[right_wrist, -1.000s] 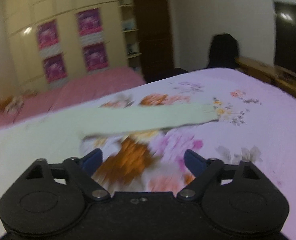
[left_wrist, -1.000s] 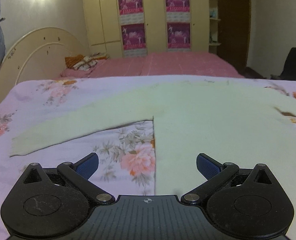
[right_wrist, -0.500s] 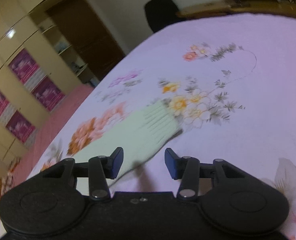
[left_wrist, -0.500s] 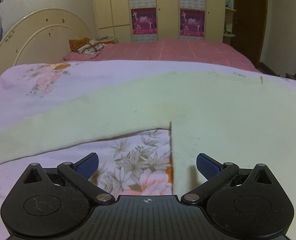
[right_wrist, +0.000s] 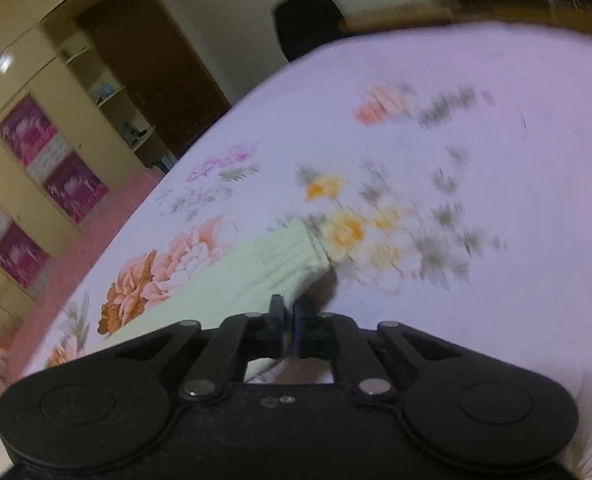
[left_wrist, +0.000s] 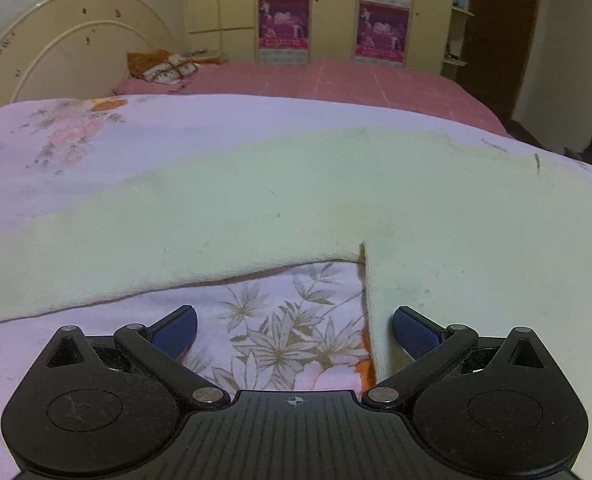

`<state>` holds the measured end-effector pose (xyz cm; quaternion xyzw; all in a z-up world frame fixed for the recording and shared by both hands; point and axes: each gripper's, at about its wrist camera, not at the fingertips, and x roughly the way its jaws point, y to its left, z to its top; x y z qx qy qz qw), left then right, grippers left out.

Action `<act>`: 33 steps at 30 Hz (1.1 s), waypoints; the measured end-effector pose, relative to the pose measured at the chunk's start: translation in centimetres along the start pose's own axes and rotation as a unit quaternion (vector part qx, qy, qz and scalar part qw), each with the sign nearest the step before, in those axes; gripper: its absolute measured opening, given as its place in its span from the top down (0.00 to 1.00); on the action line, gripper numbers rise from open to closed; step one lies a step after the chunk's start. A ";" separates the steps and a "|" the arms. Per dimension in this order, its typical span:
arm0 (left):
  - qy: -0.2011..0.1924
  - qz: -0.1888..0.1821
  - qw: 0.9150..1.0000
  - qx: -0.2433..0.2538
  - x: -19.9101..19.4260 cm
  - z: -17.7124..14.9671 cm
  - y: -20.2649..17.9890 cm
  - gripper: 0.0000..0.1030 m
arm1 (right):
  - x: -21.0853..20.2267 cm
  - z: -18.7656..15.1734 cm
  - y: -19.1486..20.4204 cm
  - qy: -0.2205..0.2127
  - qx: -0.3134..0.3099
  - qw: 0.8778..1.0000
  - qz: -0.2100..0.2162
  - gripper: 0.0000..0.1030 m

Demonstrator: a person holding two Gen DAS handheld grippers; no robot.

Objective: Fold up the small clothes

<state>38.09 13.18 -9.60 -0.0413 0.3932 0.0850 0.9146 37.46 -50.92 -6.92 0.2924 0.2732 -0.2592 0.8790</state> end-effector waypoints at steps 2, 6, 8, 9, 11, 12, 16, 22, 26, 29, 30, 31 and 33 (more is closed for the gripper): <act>0.005 -0.013 1.000 0.000 0.1 0.0 0.5 0.00 | -0.9 -0.4 2.9 -0.015 -0.061 0.998 0.021 0.95; 0.014 -0.025 1.000 0.001 0.0 0.2 1.0 0.00 | -2.1 -3.4 11.7 -0.016 -0.197 0.975 0.099 0.95; 0.007 -0.041 0.999 -0.020 -0.5 0.4 1.6 0.00 | -2.5 -6.0 16.3 -0.003 -0.254 0.956 0.145 0.95; 0.001 -0.045 0.999 -0.029 -0.8 0.5 1.9 0.00 | -2.7 -7.4 18.4 0.006 -0.274 0.947 0.169 0.95; -0.010 -0.047 0.998 -0.049 -1.3 0.6 2.5 0.00 | -2.9 -10.5 22.4 0.026 -0.308 0.928 0.210 0.95; -0.015 -0.048 0.997 -0.061 -1.5 0.7 2.9 0.00 | -3.0 -12.0 24.1 0.036 -0.320 0.919 0.228 0.95; -0.019 -0.039 0.995 -0.091 -1.8 0.8 3.9 0.00 | -3.2 -17.8 29.6 0.067 -0.367 0.886 0.275 0.95; -0.015 -0.029 0.995 -0.092 -1.7 1.3 4.2 0.00 | -3.0 -23.5 34.0 0.110 -0.398 0.862 0.295 0.94; -0.023 -0.064 0.994 -0.091 -2.4 1.4 2.1 0.01 | -4.3 -24.5 34.4 0.105 -0.404 0.859 0.298 0.69; -0.031 -0.115 0.990 -0.080 -2.0 2.6 -0.9 0.21 | -5.8 -22.2 31.8 0.082 -0.367 0.873 0.311 0.66; -0.026 -0.128 0.989 -0.075 -1.6 3.0 -2.0 0.43 | -6.0 -21.4 30.9 0.080 -0.356 0.880 0.304 0.66; -0.016 -0.149 0.986 -0.072 -0.9 3.5 -3.3 0.46 | -6.0 -20.8 30.2 0.081 -0.344 0.887 0.296 0.66; -0.008 -0.182 0.981 -0.071 0.0 4.4 -5.8 0.46 | -6.1 -19.5 28.4 0.088 -0.318 0.902 0.280 0.66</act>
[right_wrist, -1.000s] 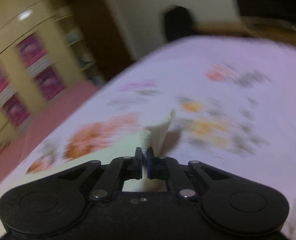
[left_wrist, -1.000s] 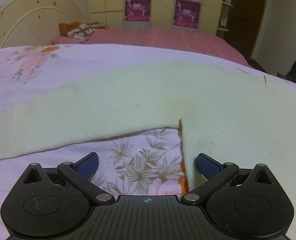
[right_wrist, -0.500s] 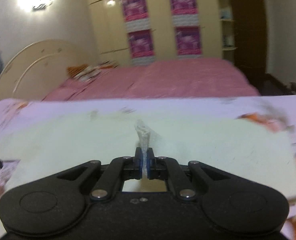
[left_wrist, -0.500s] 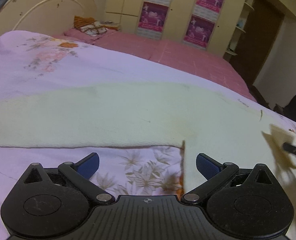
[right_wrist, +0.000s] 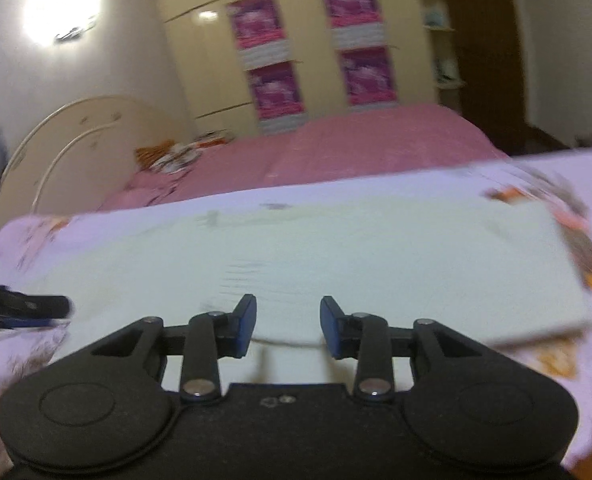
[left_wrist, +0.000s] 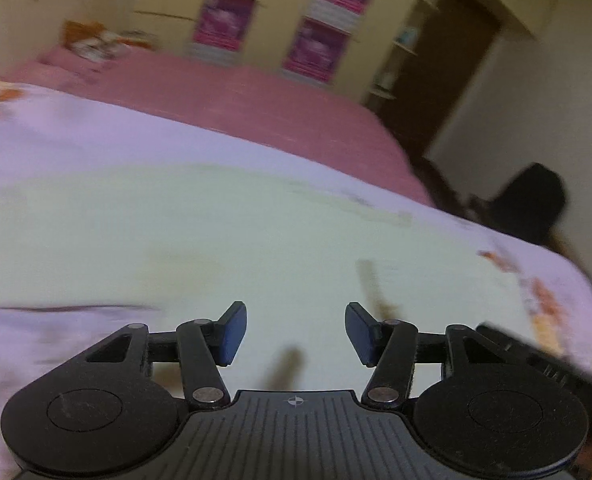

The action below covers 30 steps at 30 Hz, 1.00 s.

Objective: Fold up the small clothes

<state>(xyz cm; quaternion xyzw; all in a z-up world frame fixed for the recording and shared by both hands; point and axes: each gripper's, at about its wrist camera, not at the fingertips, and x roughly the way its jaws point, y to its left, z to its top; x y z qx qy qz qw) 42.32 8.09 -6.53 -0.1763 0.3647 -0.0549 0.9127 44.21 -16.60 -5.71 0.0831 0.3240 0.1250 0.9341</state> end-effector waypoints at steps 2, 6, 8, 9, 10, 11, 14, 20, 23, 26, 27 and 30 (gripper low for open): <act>0.017 -0.037 0.999 -0.003 2.0 0.4 -2.0 0.46 | -1.2 -0.2 -2.2 0.002 0.024 1.000 -0.017 0.66; 0.066 -0.052 0.996 0.010 6.5 0.9 -5.2 0.46 | -3.0 -1.1 -5.0 -0.004 0.050 0.998 -0.036 0.66; 0.078 -0.054 0.995 0.016 8.0 0.9 -6.0 0.74 | -3.6 -1.7 -6.0 -0.003 0.057 0.997 -0.043 0.66; 0.086 -0.048 0.995 0.023 8.9 0.9 -6.3 0.96 | -3.9 -2.0 -6.4 -0.004 0.061 0.997 -0.046 0.66; 0.086 -0.047 0.995 0.025 9.3 0.6 -6.5 0.96 | -4.3 -2.5 -6.8 -0.004 0.063 0.997 -0.049 0.66; 0.081 -0.046 0.995 0.027 9.5 0.5 -6.6 0.96 | -4.4 -3.1 -7.1 -0.004 0.066 0.996 -0.052 0.66; 0.052 -0.043 0.997 0.036 8.6 0.5 -6.6 0.97 | -4.8 -3.5 -8.0 -0.001 0.074 0.995 -0.059 0.66; 0.002 -0.009 0.999 0.030 5.4 2.6 -3.1 1.00 | -4.8 -3.8 -8.7 0.006 0.073 0.995 -0.066 0.66; 0.000 0.006 1.000 0.006 4.8 3.3 -0.2 1.00 | -4.5 -3.9 -8.5 0.007 0.068 0.996 -0.062 0.66; 0.031 -0.043 0.999 -0.008 5.3 2.6 0.0 0.99 | -4.1 -3.9 -8.1 0.009 0.063 0.996 -0.056 0.66; 0.034 -0.050 0.998 -0.002 5.6 2.2 -0.8 0.99 | -3.9 -3.9 -7.9 0.010 0.061 0.997 -0.056 0.66; 0.050 -0.074 0.996 -0.006 6.8 1.4 -3.1 0.82 | -3.6 -4.0 -7.6 0.012 0.060 0.996 -0.057 0.65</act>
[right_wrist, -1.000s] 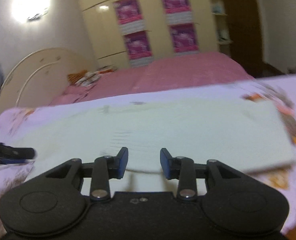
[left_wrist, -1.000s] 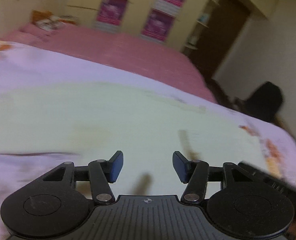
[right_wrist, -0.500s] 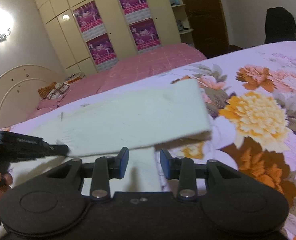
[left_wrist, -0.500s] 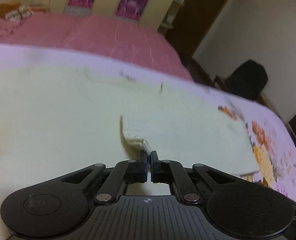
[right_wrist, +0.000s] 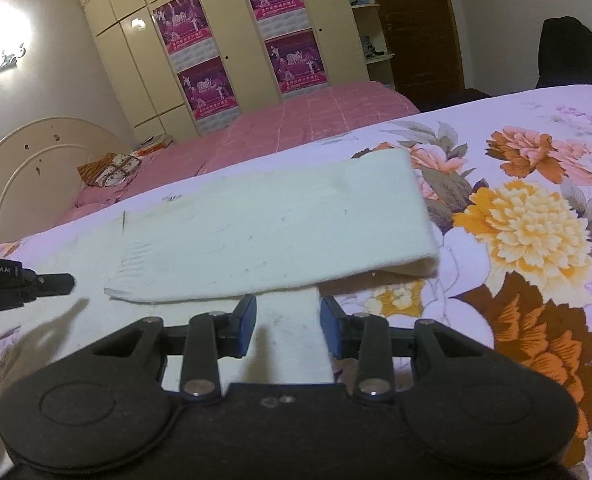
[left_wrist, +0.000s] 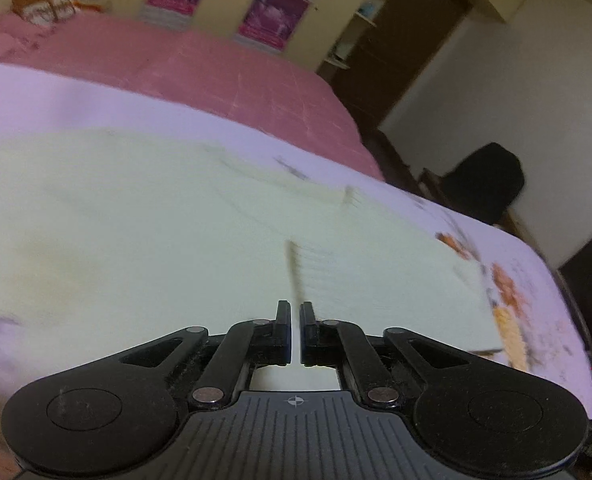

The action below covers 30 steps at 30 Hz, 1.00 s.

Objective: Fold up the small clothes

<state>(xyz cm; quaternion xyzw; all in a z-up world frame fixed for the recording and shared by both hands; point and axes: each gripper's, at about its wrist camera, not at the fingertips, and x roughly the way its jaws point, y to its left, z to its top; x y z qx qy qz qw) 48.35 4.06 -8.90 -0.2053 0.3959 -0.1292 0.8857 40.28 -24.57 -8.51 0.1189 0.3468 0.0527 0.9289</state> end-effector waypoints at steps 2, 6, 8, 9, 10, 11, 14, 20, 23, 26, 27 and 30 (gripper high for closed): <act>-0.002 0.005 1.000 -0.002 0.9 -0.4 -1.2 0.35 | 0.1 -0.1 0.0 0.001 0.001 1.000 -0.003 0.65; 0.004 -0.014 1.000 -0.010 2.3 -0.4 -2.1 0.59 | -0.4 0.0 -0.4 -0.004 0.002 1.000 -0.010 0.65; 0.024 -0.016 0.999 -0.020 3.2 -0.6 -2.0 0.79 | -0.6 0.0 -0.9 -0.007 0.007 1.000 -0.014 0.65; 0.032 -0.018 0.999 -0.022 4.0 -0.7 -2.2 0.87 | -0.7 0.0 -1.2 -0.008 0.010 1.000 -0.016 0.65; 0.035 -0.018 0.999 -0.021 4.4 -1.0 -2.3 0.97 | -0.8 0.0 -1.4 -0.009 0.013 1.000 -0.019 0.65; 0.035 -0.015 0.999 -0.018 4.8 -1.3 -2.4 0.97 | -0.9 0.0 -1.6 -0.009 0.016 1.000 -0.021 0.65; -0.004 -0.005 1.000 -0.014 3.7 -1.5 -2.6 0.97 | -0.9 -0.1 -2.2 -0.007 0.020 0.999 -0.027 0.65; -0.063 0.020 0.998 -0.016 -0.7 0.0 0.4 0.98 | -1.0 0.2 -3.1 -0.012 0.022 0.999 -0.035 0.65; -0.073 0.039 0.996 -0.016 -2.4 0.3 2.3 0.98 | -0.8 0.5 -3.2 -0.016 0.027 0.999 -0.033 0.65; -0.071 0.051 0.996 -0.018 -3.0 0.5 3.8 0.98 | -0.3 0.5 -2.9 -0.015 0.026 0.999 -0.028 0.65; -0.070 0.053 0.996 -0.018 -3.0 0.4 4.0 0.98 | -0.1 0.5 -2.8 -0.015 0.025 0.999 -0.026 0.65; -0.073 0.057 0.995 -0.021 -3.5 -0.1 4.8 0.98 | 0.4 0.6 -2.2 -0.012 0.021 0.999 -0.021 0.65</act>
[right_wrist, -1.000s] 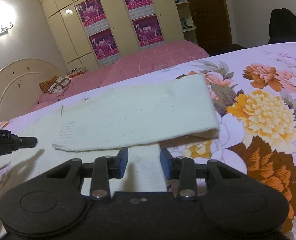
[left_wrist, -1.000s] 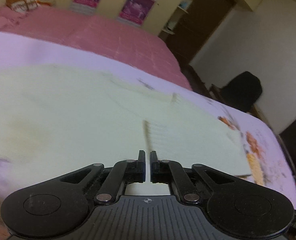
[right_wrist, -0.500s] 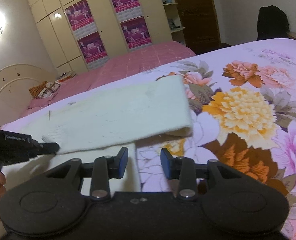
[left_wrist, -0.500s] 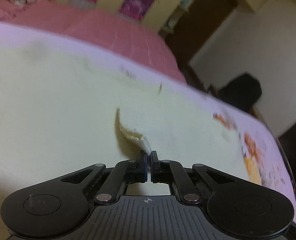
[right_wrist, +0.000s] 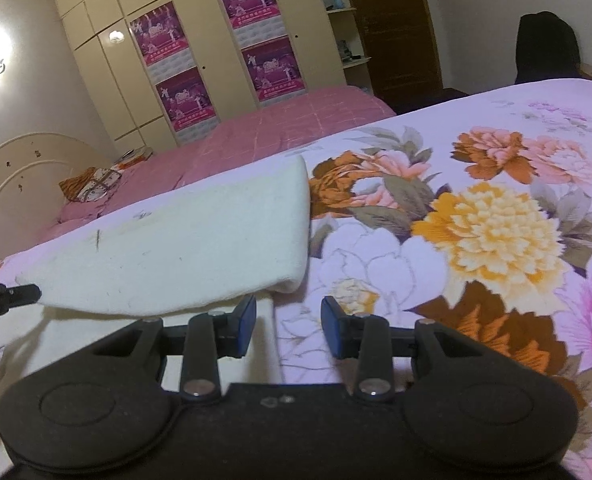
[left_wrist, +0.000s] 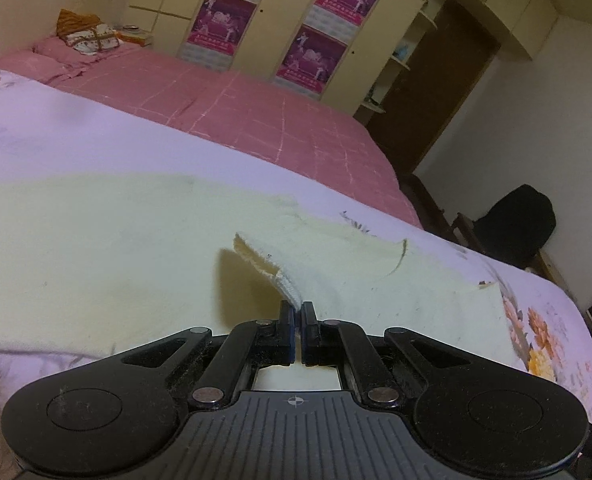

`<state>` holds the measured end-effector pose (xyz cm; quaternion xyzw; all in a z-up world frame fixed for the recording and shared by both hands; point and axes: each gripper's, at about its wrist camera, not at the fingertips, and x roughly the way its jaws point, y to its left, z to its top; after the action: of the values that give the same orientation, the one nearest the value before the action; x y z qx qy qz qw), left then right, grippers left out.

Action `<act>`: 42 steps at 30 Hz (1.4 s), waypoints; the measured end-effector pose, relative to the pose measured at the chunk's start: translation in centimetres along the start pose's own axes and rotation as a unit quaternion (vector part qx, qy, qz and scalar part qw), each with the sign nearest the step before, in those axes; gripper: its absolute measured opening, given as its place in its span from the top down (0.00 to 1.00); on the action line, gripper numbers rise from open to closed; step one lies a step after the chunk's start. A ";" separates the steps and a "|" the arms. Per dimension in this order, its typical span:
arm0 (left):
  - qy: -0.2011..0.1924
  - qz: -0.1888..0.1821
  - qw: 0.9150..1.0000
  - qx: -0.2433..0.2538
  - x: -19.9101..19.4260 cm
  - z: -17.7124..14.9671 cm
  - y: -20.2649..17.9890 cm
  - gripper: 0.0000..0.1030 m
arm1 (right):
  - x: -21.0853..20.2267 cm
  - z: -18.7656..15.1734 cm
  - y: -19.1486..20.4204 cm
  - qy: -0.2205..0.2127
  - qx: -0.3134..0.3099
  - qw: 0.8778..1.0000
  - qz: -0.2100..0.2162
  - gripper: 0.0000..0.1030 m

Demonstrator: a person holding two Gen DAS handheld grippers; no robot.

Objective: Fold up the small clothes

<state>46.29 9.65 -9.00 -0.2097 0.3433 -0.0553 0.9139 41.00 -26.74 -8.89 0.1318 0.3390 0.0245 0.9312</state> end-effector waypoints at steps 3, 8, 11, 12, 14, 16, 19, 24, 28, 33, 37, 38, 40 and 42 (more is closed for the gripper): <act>-0.003 0.003 1.000 -0.011 -0.2 -0.3 0.6 0.98 | 0.3 0.0 0.4 0.002 -0.004 1.000 0.002 0.65; -0.010 0.014 1.000 -0.018 -0.3 -0.5 1.5 0.98 | 0.4 0.2 0.4 0.001 -0.005 1.000 0.001 0.65; -0.017 0.024 0.999 -0.022 -0.1 -0.1 2.0 0.98 | 0.4 0.3 0.2 -0.001 -0.003 1.000 -0.001 0.65; -0.020 0.028 0.999 -0.024 -0.2 -0.1 2.3 0.98 | 0.4 0.3 0.1 -0.002 -0.003 1.000 -0.002 0.65; -0.026 0.035 0.999 -0.030 -0.3 0.1 2.9 0.98 | 0.6 0.4 0.0 -0.002 -0.001 1.000 -0.003 0.65; -0.023 0.039 0.998 -0.035 -0.1 0.1 3.4 0.98 | 0.7 0.5 0.1 -0.003 0.001 1.000 -0.002 0.65; -0.010 0.045 0.999 -0.025 0.4 -0.2 3.7 0.98 | 0.9 0.6 0.3 -0.004 -0.002 1.000 -0.001 0.65; -0.012 0.047 0.999 -0.026 0.3 -0.4 4.1 0.98 | 1.7 0.9 0.7 -0.004 -0.003 1.000 0.003 0.65; -0.005 0.051 0.998 -0.020 0.3 -0.8 4.2 0.98 | 2.4 1.5 1.0 -0.006 -0.004 1.000 0.008 0.65; 0.000 0.052 0.998 -0.022 0.6 -1.1 4.3 0.98 | 4.4 1.3 0.7 0.028 -0.002 0.999 0.021 0.82; -0.003 0.050 0.998 -0.024 0.5 -1.0 4.4 0.98 | 4.3 1.2 0.5 0.027 -0.002 0.999 0.031 0.87; -0.003 0.050 0.998 -0.024 0.4 -1.0 4.4 0.98 | 4.2 1.2 0.5 0.027 -0.002 0.999 0.031 0.88; 0.001 0.051 0.998 -0.025 0.5 -1.3 4.5 0.97 | 4.1 1.1 0.6 0.027 -0.004 0.999 0.029 0.88; 0.005 0.048 0.999 -0.020 0.6 -1.4 4.5 0.97 | 4.1 1.1 0.6 0.028 -0.007 0.999 0.028 0.88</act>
<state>45.62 13.07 -12.19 -0.2108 0.3588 -0.0055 0.9093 44.88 -25.80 -10.53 0.1340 0.3614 0.0561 0.9210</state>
